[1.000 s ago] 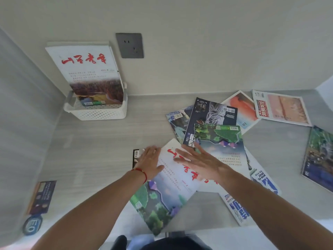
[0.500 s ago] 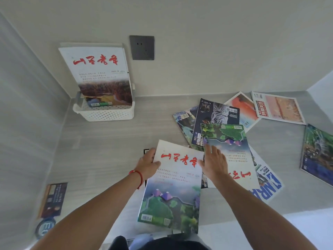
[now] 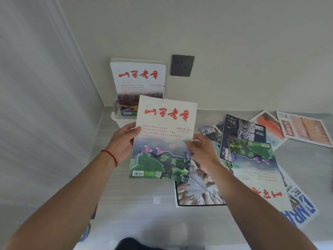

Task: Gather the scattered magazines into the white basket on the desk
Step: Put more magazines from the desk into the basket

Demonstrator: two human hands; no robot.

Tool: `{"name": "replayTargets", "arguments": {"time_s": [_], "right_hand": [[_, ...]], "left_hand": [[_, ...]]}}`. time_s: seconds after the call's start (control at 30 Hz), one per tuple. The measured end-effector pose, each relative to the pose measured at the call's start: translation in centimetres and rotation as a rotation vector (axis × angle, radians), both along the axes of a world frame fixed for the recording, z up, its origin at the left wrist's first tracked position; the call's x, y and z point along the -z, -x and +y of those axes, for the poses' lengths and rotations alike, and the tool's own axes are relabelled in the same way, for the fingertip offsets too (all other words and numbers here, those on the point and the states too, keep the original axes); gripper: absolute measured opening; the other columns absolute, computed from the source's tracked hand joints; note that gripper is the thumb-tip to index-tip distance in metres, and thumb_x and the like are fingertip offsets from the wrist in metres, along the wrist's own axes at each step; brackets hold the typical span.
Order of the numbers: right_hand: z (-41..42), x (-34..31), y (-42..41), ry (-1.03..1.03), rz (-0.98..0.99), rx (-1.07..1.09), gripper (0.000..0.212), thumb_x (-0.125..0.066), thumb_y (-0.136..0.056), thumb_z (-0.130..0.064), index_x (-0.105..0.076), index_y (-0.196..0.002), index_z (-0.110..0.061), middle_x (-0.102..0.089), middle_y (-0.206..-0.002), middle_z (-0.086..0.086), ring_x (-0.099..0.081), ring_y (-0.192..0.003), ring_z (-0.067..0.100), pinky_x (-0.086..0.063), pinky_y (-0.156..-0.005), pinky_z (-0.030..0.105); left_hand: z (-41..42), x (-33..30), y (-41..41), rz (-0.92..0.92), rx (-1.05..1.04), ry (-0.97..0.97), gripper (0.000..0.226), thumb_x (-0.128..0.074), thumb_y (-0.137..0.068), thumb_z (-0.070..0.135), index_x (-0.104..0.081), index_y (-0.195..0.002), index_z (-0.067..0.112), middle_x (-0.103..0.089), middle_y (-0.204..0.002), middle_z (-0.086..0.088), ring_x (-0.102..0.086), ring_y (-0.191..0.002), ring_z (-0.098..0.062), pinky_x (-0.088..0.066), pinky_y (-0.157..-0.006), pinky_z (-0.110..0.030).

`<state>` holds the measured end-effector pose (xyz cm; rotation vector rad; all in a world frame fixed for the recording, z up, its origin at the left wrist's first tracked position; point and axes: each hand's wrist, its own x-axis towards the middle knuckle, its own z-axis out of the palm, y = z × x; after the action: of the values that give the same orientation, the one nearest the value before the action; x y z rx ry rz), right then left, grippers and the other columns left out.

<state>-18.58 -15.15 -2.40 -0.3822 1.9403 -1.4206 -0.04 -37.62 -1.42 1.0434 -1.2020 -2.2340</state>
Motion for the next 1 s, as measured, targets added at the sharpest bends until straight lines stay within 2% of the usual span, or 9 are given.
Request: {"name": "replayTargets", "arguments": {"time_s": [0.17, 0.27, 0.37, 0.5, 0.57, 0.63, 0.7, 0.9, 1.0], "right_hand": [[-6.8, -3.8, 0.4, 0.034, 0.208, -0.004, 0.011, -0.073, -0.091, -0.009, -0.074, -0.099, -0.017, -0.077, -0.072, 0.008, -0.062, -0.052, 0.024, -0.059, -0.067, 0.049], [-10.8, -6.5, 0.7, 0.027, 0.41, 0.019, 0.009, -0.068, -0.089, -0.017, -0.074, -0.096, -0.021, -0.073, -0.062, 0.001, -0.065, -0.054, 0.017, -0.056, -0.064, 0.031], [-14.5, -9.3, 1.5, -0.034, 0.625, 0.036, 0.006, -0.068, -0.086, -0.021, -0.072, -0.084, -0.018, -0.067, -0.063, -0.01, -0.061, -0.057, 0.005, -0.042, -0.051, 0.008], [-18.0, -11.5, 2.9, -0.057, 0.685, 0.059, 0.015, -0.067, -0.084, -0.016, -0.066, -0.076, -0.004, -0.057, -0.054, -0.007, -0.048, -0.048, 0.007, -0.034, -0.044, 0.009], [-19.1, -12.0, 3.6, -0.088, 0.682, 0.062, 0.014, -0.063, -0.085, -0.015, -0.071, -0.079, -0.004, -0.068, -0.064, -0.001, -0.058, -0.058, 0.008, -0.042, -0.051, 0.012], [-20.0, -12.1, 4.2, -0.117, 0.687, 0.046, 0.018, -0.059, -0.087, -0.015, -0.072, -0.082, -0.002, -0.074, -0.079, 0.012, -0.064, -0.076, 0.029, -0.051, -0.066, 0.029], [-20.9, -11.5, 4.8, -0.129, 0.678, 0.024, 0.022, -0.057, -0.089, -0.016, -0.071, -0.082, 0.0, -0.073, -0.082, 0.017, -0.063, -0.08, 0.036, -0.052, -0.067, 0.037], [-22.3, -7.5, 6.2, -0.179, 0.585, -0.004, 0.022, -0.056, -0.093, -0.017, -0.066, -0.073, -0.012, -0.069, -0.076, 0.007, -0.057, -0.065, 0.021, -0.038, -0.049, 0.018], [-22.8, -5.0, 7.1, -0.191, 0.526, 0.006, 0.023, -0.059, -0.094, -0.014, -0.066, -0.071, -0.017, -0.064, -0.074, 0.0, -0.053, -0.059, 0.005, -0.033, -0.037, 0.006]], "left_hand": [[-3.9, -1.0, -1.9, -0.26, 0.0, 0.42, 0.031, -0.061, -0.094, 0.0, -0.074, -0.103, 0.025, -0.08, -0.104, 0.003, -0.075, -0.089, -0.017, -0.059, -0.07, -0.03], [-7.2, -3.8, -0.9, -0.296, -0.047, 0.635, 0.02, -0.063, -0.097, 0.014, -0.073, -0.088, 0.029, -0.076, -0.093, 0.018, -0.07, -0.086, -0.01, -0.057, -0.075, -0.027], [-10.4, -6.3, 0.1, -0.309, -0.117, 0.747, 0.014, -0.064, -0.098, 0.015, -0.075, -0.094, 0.023, -0.077, -0.103, 0.005, -0.072, -0.093, -0.017, -0.06, -0.084, -0.034], [-13.4, -8.4, 1.4, -0.358, -0.178, 0.845, 0.013, -0.063, -0.095, 0.007, -0.074, -0.101, 0.01, -0.076, -0.11, -0.006, -0.074, -0.101, -0.028, -0.063, -0.085, -0.047], [-14.4, -8.7, 2.1, -0.403, -0.181, 0.863, 0.013, -0.062, -0.093, 0.009, -0.073, -0.101, 0.008, -0.077, -0.11, -0.01, -0.074, -0.101, -0.03, -0.062, -0.088, -0.048], [-15.2, -8.7, 2.9, -0.426, -0.167, 0.831, 0.015, -0.063, -0.093, 0.019, -0.073, -0.099, 0.01, -0.077, -0.108, -0.009, -0.074, -0.101, -0.028, -0.061, -0.091, -0.047], [-15.8, -8.5, 3.5, -0.448, -0.161, 0.801, 0.021, -0.062, -0.093, 0.031, -0.072, -0.095, 0.013, -0.077, -0.107, -0.005, -0.074, -0.098, -0.026, -0.061, -0.09, -0.046], [-17.0, -4.8, 4.6, -0.459, -0.112, 0.661, 0.029, -0.059, -0.097, 0.034, -0.072, -0.098, 0.007, -0.076, -0.112, -0.01, -0.072, -0.105, -0.033, -0.058, -0.096, -0.054], [-17.1, -3.3, 5.5, -0.536, -0.12, 0.735, 0.027, -0.058, -0.099, 0.027, -0.073, -0.102, 0.004, -0.077, -0.11, -0.013, -0.072, -0.102, -0.033, -0.059, -0.093, -0.05]]}}
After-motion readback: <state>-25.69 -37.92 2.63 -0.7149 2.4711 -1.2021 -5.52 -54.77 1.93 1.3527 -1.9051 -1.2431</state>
